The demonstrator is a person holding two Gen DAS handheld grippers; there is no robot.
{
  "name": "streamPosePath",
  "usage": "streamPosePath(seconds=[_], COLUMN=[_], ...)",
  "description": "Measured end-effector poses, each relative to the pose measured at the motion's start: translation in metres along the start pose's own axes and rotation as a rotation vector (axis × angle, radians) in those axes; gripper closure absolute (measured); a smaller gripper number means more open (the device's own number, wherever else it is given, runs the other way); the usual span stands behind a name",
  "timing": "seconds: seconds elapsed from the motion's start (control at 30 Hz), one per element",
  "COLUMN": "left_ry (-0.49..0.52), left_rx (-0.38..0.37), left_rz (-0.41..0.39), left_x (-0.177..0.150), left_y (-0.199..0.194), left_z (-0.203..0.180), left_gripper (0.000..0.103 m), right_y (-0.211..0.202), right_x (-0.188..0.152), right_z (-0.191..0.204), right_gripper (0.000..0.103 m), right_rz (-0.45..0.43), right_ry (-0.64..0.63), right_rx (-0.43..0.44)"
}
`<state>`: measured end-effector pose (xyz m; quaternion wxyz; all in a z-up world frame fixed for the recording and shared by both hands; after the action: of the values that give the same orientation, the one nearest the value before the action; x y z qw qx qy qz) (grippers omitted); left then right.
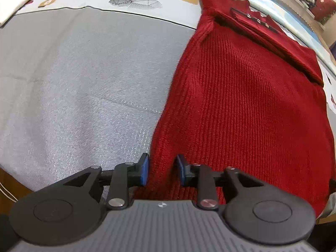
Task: Fold small clothes
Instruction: 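Close both tools on the sweater hem edge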
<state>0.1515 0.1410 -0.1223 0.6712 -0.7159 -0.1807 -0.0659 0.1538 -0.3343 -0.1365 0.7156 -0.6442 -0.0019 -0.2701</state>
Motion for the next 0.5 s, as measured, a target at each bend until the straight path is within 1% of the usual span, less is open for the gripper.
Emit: streamPosePath(seconds=[0.2,0.33,0.4,0.5], left_ry=[0.027,0.044,0.057,0.068], left_rx=[0.005,-0.001,0.0,-0.006], left_rz=[0.002,-0.003,-0.012,-0.033], left_x=[0.001,0.001,0.0,-0.002], left_y=[0.002,0.002,0.0,-0.005], left_z=[-0.005,-0.008,-0.009,-0.012], left_gripper=[0.073,0.082,0.087,0.088], right_y=[0.001,0.0,-0.002,-0.008], right_x=[0.0,0.0,0.0,0.002], right_z=[0.001,0.0,-0.001,-0.004], right_gripper=[0.08,0.087,0.089,0.091], right_rz=[0.001,-0.003,-0.005,-0.018], right_ry=[-0.003,-0.007,0.005,0.033], right_rx=[0.0,0.005,0.017,0.048])
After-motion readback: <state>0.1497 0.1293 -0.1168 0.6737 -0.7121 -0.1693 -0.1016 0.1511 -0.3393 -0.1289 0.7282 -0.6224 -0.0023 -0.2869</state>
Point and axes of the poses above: each gripper's, at about its wrist camera, not at the fingertips, and y roughly the way its jaws point, z to its left, x to its top, the point moved 1 cm from there along y, roughly the way its jaws point, and after that the axes turned 9 degrees about y, right-handed, at the moved point
